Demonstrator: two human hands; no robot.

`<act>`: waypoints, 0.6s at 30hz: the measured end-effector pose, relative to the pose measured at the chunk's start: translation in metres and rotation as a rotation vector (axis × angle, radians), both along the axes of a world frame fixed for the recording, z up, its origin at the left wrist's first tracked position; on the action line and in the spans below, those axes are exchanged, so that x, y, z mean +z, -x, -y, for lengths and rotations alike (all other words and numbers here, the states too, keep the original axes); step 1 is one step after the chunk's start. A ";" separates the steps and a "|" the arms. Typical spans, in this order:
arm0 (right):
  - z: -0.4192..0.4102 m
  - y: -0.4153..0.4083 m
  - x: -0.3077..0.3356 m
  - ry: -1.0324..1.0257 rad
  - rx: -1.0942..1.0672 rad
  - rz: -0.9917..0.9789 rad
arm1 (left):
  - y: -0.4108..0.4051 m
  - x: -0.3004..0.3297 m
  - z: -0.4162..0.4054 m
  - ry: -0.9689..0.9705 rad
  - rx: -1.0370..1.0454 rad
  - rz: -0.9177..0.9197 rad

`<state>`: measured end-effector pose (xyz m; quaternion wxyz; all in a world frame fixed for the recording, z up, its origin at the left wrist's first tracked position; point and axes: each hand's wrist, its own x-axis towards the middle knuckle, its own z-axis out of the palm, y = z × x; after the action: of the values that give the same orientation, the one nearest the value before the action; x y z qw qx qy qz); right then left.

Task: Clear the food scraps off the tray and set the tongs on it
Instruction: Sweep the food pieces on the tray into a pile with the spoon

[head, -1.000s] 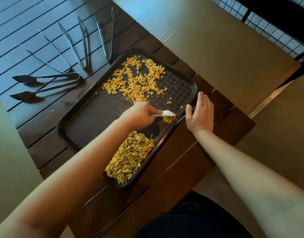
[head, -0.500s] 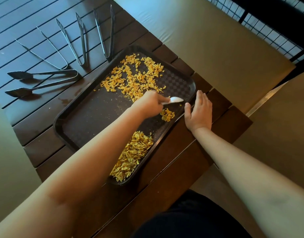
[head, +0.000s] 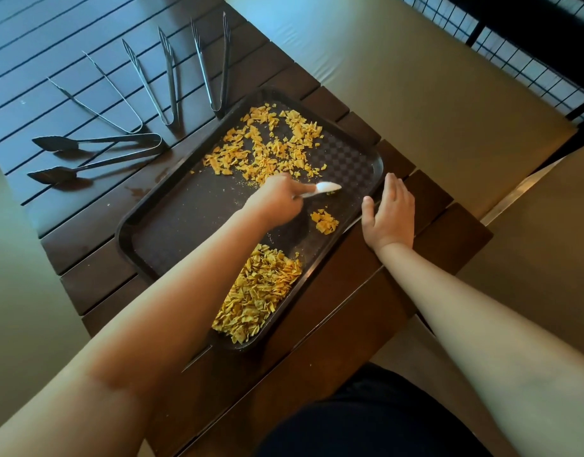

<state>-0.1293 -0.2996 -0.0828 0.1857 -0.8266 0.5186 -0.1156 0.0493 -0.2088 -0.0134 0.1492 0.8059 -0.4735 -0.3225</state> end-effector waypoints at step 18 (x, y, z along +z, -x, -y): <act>0.000 0.001 0.000 -0.004 -0.003 0.002 | 0.013 0.002 -0.022 -0.002 -0.094 0.085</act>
<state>-0.1298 -0.2997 -0.0827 0.1877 -0.8252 0.5200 -0.1156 0.0367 -0.1870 -0.0109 0.1128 0.7959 -0.5164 -0.2952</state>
